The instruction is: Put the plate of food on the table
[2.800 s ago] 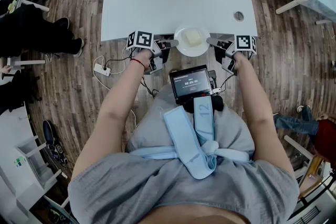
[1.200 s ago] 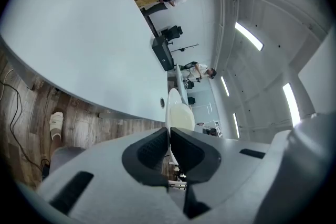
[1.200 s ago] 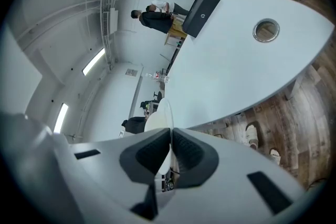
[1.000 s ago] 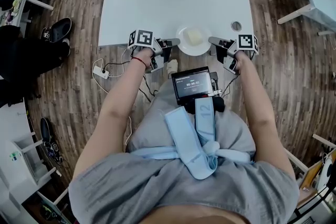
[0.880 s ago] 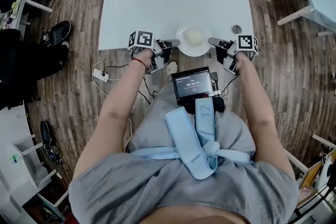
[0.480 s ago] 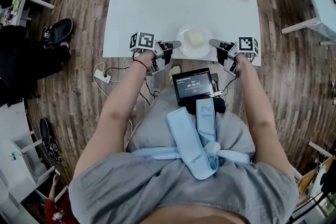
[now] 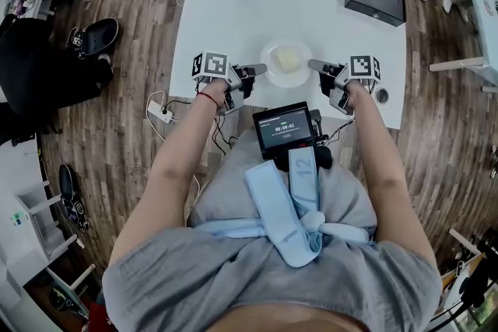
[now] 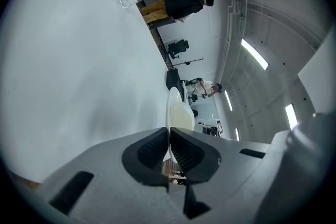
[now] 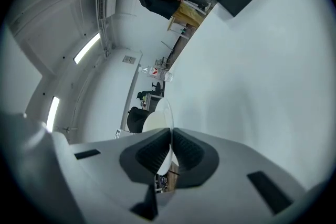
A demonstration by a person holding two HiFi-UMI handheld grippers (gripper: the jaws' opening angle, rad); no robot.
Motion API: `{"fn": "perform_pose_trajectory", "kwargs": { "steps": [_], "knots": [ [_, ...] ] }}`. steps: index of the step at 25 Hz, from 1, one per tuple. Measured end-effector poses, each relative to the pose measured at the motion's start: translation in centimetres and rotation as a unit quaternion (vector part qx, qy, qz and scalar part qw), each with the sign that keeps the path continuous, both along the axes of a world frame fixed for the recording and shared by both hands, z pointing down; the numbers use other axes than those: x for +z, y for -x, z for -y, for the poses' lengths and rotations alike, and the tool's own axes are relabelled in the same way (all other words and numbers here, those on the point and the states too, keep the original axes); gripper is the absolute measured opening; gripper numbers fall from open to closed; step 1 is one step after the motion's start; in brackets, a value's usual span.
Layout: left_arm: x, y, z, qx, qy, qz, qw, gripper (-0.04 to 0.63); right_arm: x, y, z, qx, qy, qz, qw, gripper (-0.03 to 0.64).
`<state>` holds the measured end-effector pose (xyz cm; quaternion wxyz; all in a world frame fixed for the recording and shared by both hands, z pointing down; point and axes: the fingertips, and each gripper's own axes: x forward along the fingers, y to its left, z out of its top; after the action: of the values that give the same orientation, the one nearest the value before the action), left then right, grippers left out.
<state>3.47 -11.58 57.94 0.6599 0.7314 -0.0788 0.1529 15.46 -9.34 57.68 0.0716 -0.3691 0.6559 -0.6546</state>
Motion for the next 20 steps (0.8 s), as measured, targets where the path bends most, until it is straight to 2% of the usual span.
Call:
{"fn": "perform_pose_trajectory", "kwargs": {
  "steps": [6,12,20],
  "knots": [
    [0.8,3.1,4.0,-0.026,-0.006,0.007,0.9996,0.032,1.0,3.0,4.6,-0.027,0.000,-0.007,1.000,0.038],
    [1.9,7.2,8.2,-0.065,0.002,0.018,0.9977,0.032,2.2,7.0,9.5,-0.063,0.019,-0.012,0.998,0.038],
    [4.5,9.3,8.4,-0.117,0.004,0.043,0.9922,0.032,4.7,8.9,10.8,-0.107,0.019,-0.018,0.994,0.038]
  ]
}}
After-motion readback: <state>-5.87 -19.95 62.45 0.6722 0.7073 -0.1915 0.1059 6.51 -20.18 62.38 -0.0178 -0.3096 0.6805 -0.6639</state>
